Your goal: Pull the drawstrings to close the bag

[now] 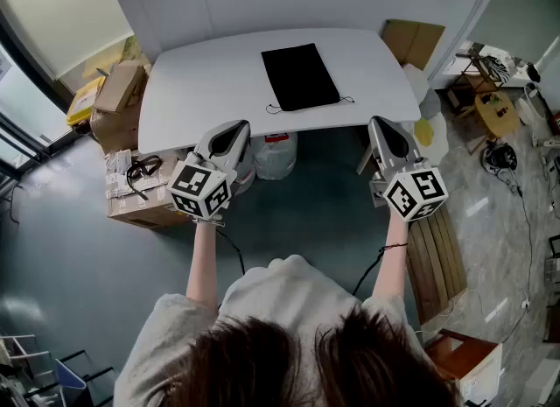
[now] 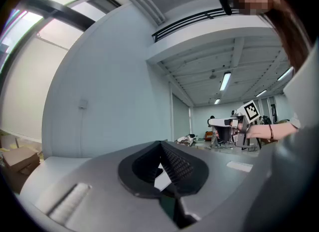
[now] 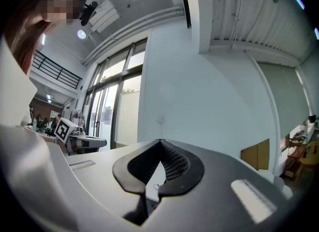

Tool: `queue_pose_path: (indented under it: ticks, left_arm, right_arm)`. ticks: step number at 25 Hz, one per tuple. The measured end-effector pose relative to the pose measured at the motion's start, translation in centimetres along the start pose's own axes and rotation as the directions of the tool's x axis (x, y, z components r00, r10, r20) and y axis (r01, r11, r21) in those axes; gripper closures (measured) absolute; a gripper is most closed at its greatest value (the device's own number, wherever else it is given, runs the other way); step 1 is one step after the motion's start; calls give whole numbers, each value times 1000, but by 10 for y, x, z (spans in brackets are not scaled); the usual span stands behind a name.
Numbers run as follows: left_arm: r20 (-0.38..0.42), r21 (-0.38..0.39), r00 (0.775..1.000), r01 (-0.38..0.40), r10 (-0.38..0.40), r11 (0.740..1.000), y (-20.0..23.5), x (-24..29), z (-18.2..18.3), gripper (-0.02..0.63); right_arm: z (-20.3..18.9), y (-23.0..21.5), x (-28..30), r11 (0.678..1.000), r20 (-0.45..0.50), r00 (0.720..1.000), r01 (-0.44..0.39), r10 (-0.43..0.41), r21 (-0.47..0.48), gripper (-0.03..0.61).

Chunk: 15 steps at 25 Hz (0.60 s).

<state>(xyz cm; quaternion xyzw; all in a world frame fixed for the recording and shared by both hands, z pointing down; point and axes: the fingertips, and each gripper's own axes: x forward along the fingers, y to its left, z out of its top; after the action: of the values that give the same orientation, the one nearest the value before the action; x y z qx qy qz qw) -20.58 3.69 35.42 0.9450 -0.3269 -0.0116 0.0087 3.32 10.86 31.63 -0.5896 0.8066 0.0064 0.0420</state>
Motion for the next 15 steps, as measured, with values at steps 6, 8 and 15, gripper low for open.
queue_pose_path:
  ticks: [6, 8, 15]
  left_arm:
    - [1, -4, 1000, 2, -2, 1000, 3, 4, -2, 620]
    - [4, -5, 1000, 3, -3, 1000, 3, 5, -1, 620]
    - [-3, -9, 1000, 5, -5, 1000, 7, 13, -3, 620]
  right_arm:
    - [-1, -4, 2, 1000, 0, 1000, 14, -14, -7, 565]
    - [-1, -5, 2, 1000, 0, 1000, 17, -17, -10, 565]
    - [1, -13, 7, 1000, 16, 1000, 14, -14, 8, 565]
